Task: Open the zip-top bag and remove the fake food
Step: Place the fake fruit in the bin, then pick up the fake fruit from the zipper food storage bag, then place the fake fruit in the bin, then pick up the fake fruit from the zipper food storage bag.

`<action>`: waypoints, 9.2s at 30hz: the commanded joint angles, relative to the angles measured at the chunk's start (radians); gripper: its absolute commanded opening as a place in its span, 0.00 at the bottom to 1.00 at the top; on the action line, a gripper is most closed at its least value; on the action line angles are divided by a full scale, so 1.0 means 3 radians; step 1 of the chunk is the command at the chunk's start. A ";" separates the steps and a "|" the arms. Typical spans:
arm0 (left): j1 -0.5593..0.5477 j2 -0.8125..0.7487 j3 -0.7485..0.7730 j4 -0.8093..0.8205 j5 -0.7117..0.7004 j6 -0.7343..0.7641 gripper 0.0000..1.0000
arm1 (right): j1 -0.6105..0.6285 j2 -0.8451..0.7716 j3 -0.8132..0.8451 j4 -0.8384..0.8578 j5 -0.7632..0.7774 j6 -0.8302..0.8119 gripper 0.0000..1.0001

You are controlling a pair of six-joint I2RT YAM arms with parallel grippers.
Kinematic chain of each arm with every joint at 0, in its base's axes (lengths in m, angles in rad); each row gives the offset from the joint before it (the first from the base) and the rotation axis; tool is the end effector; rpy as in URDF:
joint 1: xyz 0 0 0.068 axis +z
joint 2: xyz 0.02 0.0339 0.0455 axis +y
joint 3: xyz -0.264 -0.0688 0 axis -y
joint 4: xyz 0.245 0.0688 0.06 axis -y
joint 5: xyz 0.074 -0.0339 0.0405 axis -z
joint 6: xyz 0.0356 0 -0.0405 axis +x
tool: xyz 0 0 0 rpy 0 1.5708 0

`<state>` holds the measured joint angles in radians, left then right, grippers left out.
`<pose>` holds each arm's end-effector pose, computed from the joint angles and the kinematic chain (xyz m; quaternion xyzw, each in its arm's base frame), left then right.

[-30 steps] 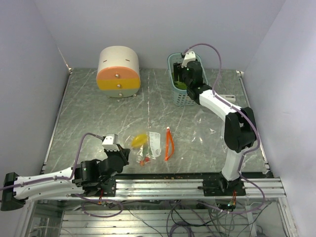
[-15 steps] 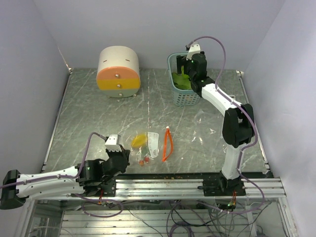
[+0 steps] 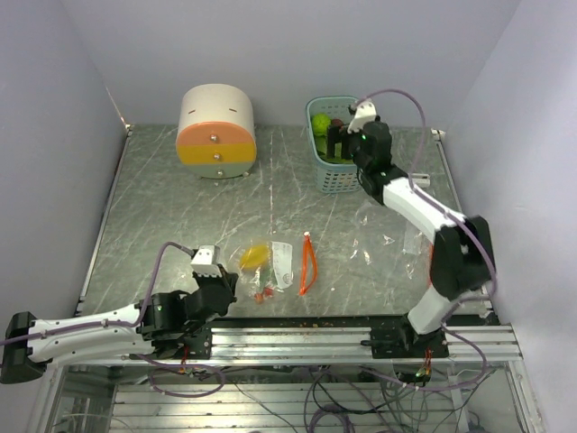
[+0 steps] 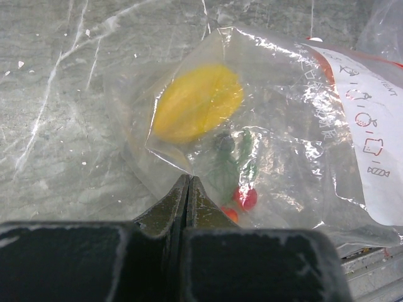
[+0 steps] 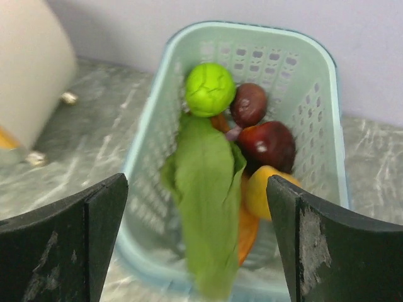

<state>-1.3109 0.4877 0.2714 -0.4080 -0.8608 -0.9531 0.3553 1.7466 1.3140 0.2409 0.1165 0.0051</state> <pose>0.0564 -0.1069 0.1864 -0.0432 0.8298 -0.2172 0.5122 0.3963 0.1426 0.3044 -0.0977 0.7649 0.0696 0.6329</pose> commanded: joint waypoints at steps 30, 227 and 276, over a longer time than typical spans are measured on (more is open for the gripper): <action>-0.0012 0.0327 0.0025 0.0382 0.0051 0.0109 0.07 | 0.1229 -0.2423 -0.3983 0.1759 -0.0936 0.1931 0.56; -0.0007 0.1096 -0.0231 0.1080 0.0249 -0.0218 0.07 | 0.0987 -0.2925 -0.3927 0.1232 -0.0679 0.2002 0.54; -0.0009 0.0844 -0.0331 0.0887 0.0201 -0.0326 0.07 | 0.2732 -0.0186 -0.2431 0.1121 0.0534 0.1619 0.58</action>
<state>-1.3109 0.7635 0.1818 -0.1215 -0.7807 -1.0363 1.1690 1.6840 0.5652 0.6472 0.1791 0.4854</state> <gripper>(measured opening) 0.074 0.632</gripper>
